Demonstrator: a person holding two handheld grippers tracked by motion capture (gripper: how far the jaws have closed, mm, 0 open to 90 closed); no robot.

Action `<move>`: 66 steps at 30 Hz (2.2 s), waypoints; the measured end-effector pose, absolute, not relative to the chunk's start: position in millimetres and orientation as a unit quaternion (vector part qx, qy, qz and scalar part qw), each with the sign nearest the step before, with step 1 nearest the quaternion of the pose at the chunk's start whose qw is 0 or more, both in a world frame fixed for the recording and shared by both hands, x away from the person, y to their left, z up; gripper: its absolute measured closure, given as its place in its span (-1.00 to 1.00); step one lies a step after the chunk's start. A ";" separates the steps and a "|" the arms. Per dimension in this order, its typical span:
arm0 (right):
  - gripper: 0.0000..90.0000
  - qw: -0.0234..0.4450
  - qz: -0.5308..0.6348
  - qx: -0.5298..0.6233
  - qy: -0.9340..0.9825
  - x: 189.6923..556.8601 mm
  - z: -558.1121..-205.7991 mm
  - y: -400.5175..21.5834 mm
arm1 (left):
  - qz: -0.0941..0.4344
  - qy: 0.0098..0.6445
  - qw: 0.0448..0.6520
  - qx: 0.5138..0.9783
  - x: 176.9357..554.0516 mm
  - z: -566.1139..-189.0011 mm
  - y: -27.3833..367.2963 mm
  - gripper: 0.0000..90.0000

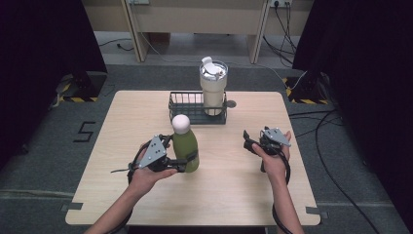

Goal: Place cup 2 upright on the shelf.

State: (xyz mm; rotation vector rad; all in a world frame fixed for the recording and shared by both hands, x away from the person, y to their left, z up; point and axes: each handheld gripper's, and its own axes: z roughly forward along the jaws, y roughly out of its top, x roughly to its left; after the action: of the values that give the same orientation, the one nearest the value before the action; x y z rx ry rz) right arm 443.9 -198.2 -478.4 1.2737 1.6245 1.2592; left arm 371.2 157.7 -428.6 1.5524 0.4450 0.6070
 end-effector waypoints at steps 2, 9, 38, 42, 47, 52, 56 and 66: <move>-0.67 0.354 0.487 0.492 0.628 443.9 -478.2 -198.3 | 0.271 0.198 0.649 0.682 374.2 -427.2 159.2 -0.54; -0.67 0.353 0.487 0.495 0.627 443.6 -477.9 -198.4 | 0.283 0.207 0.647 0.678 383.6 -421.9 163.5 -0.54; -0.67 0.352 0.487 0.497 0.627 443.8 -477.9 -199.5 | 0.316 0.230 0.637 0.664 413.4 -406.1 170.7 -0.54; -0.67 0.351 0.487 0.497 0.627 443.8 -477.9 -199.4 | 0.319 0.233 0.637 0.662 417.2 -403.8 171.3 -0.54; -0.67 0.351 0.488 0.496 0.627 443.7 -477.7 -199.9 | 0.322 0.238 0.637 0.659 422.1 -401.4 172.6 -0.54; -0.67 0.351 0.487 0.497 0.627 443.8 -477.6 -200.8 | 0.330 0.238 0.635 0.657 426.9 -399.4 173.3 -0.54; -0.67 0.349 0.488 0.498 0.626 443.6 -477.8 -200.4 | 0.332 0.241 0.635 0.654 430.3 -398.5 173.0 -0.54; -0.67 0.350 0.487 0.497 0.627 443.8 -477.6 -201.1 | 0.338 0.246 0.631 0.654 439.8 -395.2 173.0 -0.54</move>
State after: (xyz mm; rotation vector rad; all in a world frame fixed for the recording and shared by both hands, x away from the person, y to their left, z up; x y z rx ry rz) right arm 443.8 -201.1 -477.6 1.2876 1.6234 1.2613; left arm 439.8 173.0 -395.2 1.4972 0.5630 0.7741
